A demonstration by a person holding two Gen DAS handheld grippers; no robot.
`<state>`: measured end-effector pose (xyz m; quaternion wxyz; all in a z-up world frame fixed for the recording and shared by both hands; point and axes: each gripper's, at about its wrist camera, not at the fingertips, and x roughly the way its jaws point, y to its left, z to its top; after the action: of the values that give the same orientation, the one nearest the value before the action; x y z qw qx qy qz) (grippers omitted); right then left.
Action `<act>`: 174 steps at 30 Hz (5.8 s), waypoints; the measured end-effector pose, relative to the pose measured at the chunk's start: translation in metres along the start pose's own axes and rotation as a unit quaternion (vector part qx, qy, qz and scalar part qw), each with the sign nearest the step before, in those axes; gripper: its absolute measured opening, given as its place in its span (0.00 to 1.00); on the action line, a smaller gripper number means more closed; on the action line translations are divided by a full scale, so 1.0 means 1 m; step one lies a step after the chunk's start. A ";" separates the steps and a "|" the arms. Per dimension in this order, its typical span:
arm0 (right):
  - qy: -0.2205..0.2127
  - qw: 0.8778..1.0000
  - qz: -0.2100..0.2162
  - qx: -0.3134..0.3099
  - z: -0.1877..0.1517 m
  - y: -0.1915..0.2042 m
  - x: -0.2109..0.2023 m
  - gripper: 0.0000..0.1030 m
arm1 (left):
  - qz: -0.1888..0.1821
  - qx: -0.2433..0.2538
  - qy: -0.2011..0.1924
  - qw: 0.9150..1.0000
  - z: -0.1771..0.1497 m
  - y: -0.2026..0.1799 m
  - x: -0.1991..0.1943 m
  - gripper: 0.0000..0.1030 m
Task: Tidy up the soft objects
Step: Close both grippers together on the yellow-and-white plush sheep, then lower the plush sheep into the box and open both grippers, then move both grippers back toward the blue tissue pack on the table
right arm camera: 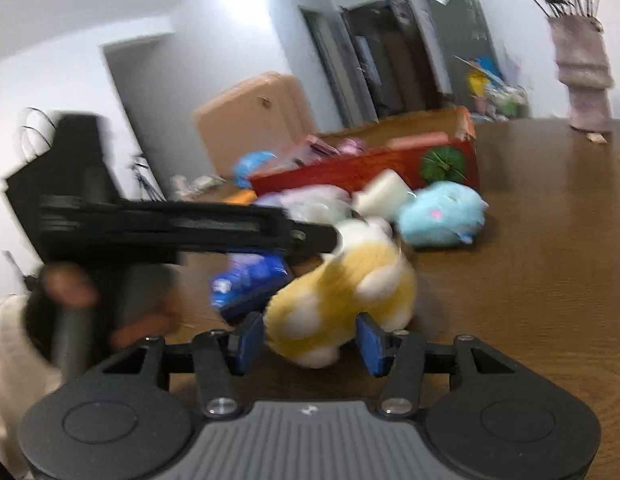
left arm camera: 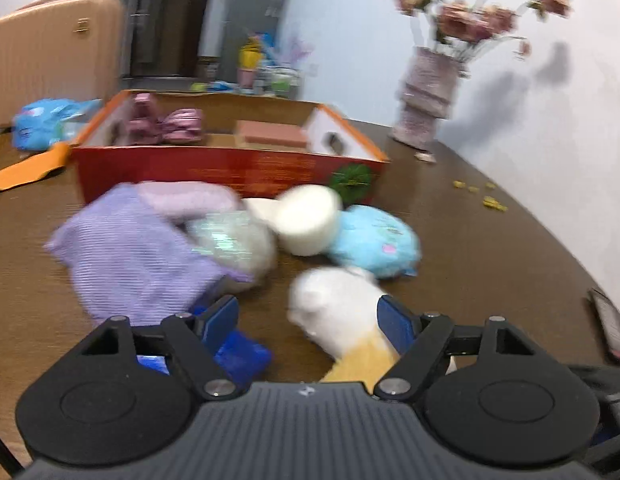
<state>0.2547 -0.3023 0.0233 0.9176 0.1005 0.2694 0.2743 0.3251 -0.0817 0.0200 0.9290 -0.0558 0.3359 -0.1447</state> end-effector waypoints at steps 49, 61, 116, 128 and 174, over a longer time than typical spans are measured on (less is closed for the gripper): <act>-0.057 0.994 -0.014 0.097 0.159 -0.044 0.046 0.42 | -0.156 -0.111 -0.003 0.982 0.114 0.033 0.003 0.45; 0.019 0.988 -0.085 0.127 0.216 -0.126 0.191 0.40 | -0.133 -0.139 0.075 0.978 0.166 0.070 0.157 0.44; -0.159 0.973 -0.106 -0.128 -0.013 -0.002 -0.049 0.84 | 0.164 -0.055 -0.123 0.977 -0.081 0.035 -0.117 0.87; -0.216 0.898 -0.360 -0.133 -0.008 -0.175 -0.171 0.93 | 0.176 -0.059 -0.137 0.973 -0.083 0.024 -0.093 0.94; -0.004 0.995 0.027 -0.092 0.034 0.023 0.104 0.56 | 0.044 -0.104 -0.041 0.993 -0.053 0.080 -0.036 0.54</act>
<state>0.3366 -0.2263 0.0135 0.9163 0.0238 0.2364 0.3224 0.2834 0.0053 -0.0155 0.9367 -0.1428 0.3131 -0.0652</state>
